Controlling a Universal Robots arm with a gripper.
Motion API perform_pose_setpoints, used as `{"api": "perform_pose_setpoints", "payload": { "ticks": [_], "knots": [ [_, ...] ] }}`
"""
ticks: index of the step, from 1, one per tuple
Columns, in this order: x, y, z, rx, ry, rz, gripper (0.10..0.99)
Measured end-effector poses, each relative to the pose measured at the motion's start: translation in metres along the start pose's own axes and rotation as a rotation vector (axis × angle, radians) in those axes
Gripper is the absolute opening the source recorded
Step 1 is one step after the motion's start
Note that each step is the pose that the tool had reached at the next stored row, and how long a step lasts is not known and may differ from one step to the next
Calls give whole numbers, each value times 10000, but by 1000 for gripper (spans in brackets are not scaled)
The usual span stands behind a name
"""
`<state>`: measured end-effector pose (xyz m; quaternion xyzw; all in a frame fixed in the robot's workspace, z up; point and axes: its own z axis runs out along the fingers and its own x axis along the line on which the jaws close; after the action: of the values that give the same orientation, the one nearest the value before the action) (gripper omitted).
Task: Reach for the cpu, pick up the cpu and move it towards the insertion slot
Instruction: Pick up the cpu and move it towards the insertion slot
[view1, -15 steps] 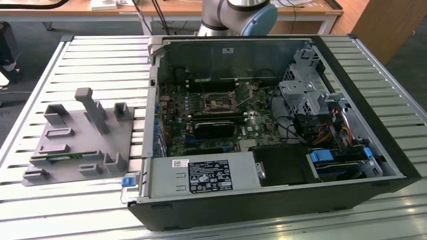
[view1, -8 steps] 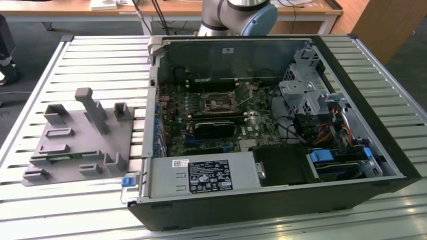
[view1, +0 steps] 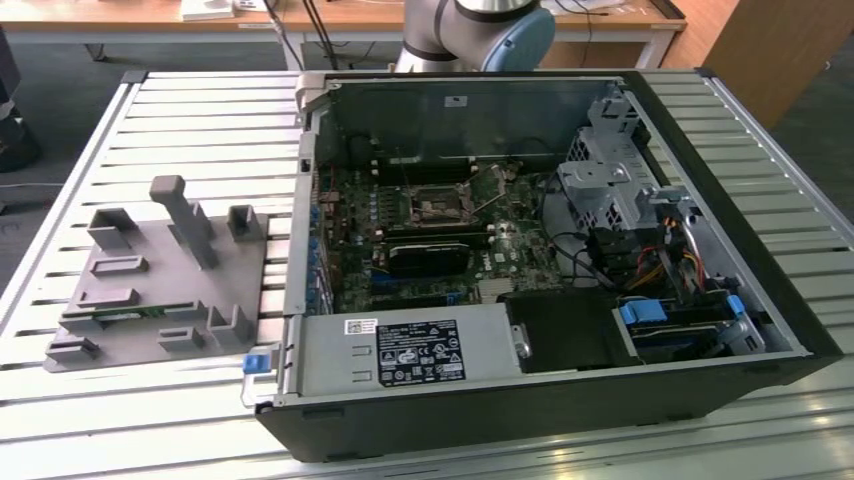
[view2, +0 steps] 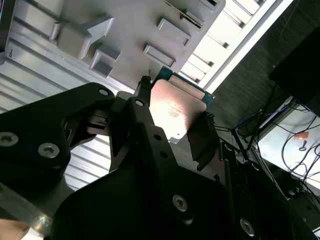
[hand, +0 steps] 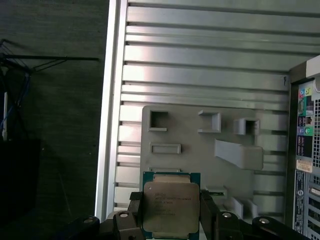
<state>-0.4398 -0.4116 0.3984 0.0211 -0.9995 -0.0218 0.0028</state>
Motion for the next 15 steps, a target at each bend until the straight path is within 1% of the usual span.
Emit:
{"api": "perform_pose_setpoints", "payload": {
  "ticks": [15],
  "knots": [
    [1, 10, -210, 0, 0, 0, 541]
  ]
}}
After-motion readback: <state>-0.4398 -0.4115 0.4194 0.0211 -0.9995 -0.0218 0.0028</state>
